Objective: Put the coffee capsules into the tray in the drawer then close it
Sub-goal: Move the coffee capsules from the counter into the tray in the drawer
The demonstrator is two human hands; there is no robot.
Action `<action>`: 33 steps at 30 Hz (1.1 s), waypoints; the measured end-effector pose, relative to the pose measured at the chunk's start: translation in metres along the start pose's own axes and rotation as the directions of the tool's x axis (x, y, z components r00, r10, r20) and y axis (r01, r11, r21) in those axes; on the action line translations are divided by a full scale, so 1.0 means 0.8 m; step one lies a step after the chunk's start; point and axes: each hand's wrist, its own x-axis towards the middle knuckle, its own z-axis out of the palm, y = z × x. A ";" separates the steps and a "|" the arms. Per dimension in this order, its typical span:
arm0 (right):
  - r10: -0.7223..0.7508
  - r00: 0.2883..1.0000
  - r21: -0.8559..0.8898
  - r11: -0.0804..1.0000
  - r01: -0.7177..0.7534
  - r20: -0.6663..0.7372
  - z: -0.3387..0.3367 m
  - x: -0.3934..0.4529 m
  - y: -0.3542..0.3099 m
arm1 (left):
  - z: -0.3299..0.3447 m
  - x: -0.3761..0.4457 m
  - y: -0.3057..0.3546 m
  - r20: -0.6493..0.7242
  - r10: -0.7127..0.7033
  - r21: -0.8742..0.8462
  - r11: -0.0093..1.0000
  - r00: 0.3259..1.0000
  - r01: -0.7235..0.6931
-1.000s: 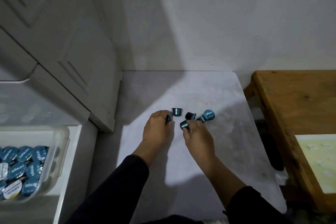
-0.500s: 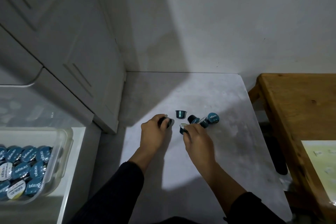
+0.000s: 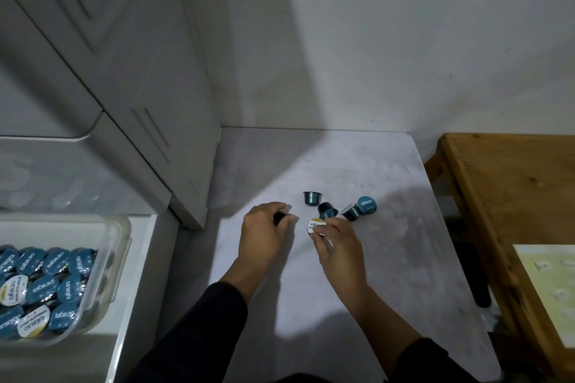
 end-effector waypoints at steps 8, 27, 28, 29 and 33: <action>0.157 0.987 0.032 0.987 -0.157 0.021 0.001 0.004 -0.003 | -0.003 0.001 -0.008 -0.008 -0.055 -0.070 0.996 0.998 0.054; 0.482 0.859 0.524 0.694 -0.494 0.170 -0.065 0.016 -0.060 | -0.050 -0.037 0.036 -0.052 -0.331 -0.565 0.787 0.942 0.246; 0.478 0.861 0.557 0.673 -0.487 0.175 -0.072 0.017 -0.069 | -0.056 -0.043 0.042 -0.058 -0.325 -0.582 0.780 0.944 0.233; 0.474 0.862 0.593 0.647 -0.479 0.180 -0.079 0.017 -0.078 | -0.063 -0.048 0.046 -0.066 -0.317 -0.598 0.771 0.946 0.217; 0.452 0.869 0.688 0.566 -0.454 0.201 -0.103 0.007 -0.108 | -0.094 -0.078 0.064 -0.109 -0.283 -0.658 0.739 0.953 0.144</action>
